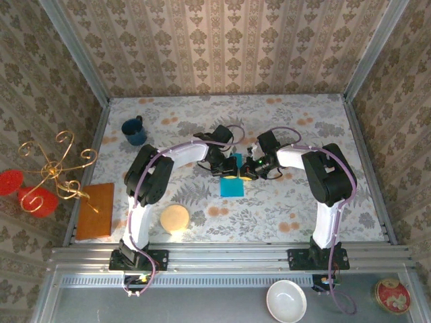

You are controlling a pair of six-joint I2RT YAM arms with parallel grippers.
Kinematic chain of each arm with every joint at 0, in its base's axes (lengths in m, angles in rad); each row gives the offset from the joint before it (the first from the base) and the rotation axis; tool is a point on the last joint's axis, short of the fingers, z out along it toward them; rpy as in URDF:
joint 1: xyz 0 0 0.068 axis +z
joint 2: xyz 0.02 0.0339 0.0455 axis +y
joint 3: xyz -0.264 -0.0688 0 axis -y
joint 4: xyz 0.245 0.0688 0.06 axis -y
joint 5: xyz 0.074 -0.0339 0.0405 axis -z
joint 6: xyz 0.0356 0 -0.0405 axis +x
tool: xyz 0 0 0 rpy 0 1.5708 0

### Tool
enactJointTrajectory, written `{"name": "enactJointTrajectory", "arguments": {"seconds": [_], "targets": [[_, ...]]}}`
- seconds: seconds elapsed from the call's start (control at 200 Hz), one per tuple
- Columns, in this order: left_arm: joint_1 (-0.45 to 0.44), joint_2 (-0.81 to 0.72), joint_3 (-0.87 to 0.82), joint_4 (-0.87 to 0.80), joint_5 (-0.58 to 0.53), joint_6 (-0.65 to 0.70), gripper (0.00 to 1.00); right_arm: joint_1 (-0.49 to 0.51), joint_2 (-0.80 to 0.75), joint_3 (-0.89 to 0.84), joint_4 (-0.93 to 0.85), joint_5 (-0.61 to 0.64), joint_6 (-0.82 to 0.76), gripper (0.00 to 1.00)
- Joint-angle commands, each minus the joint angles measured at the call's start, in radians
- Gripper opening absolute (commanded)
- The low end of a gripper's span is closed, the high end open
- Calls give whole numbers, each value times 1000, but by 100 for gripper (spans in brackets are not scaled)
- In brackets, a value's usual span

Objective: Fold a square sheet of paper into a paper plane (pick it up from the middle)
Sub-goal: First fold the square sheet of paper in half at the center of the table.

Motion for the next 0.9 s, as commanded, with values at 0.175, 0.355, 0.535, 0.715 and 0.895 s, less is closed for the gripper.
{"name": "enactJointTrajectory", "arguments": {"seconds": [0.175, 0.355, 0.535, 0.715, 0.895], "targets": [[33, 10, -54, -3, -8, 97, 11, 13, 102, -45, -169, 188, 0, 4], [78, -16, -127, 22, -14, 128, 12, 13, 108, -51, -176, 202, 11, 4], [134, -49, -203, 45, 4, 179, 12, 13, 126, -56, -199, 229, 25, 3], [205, -122, -293, 50, 15, 208, 11, 14, 128, -63, -209, 248, 29, 3], [235, -209, -308, 67, 44, 201, 11, 14, 127, -53, -218, 248, 26, 3]]}}
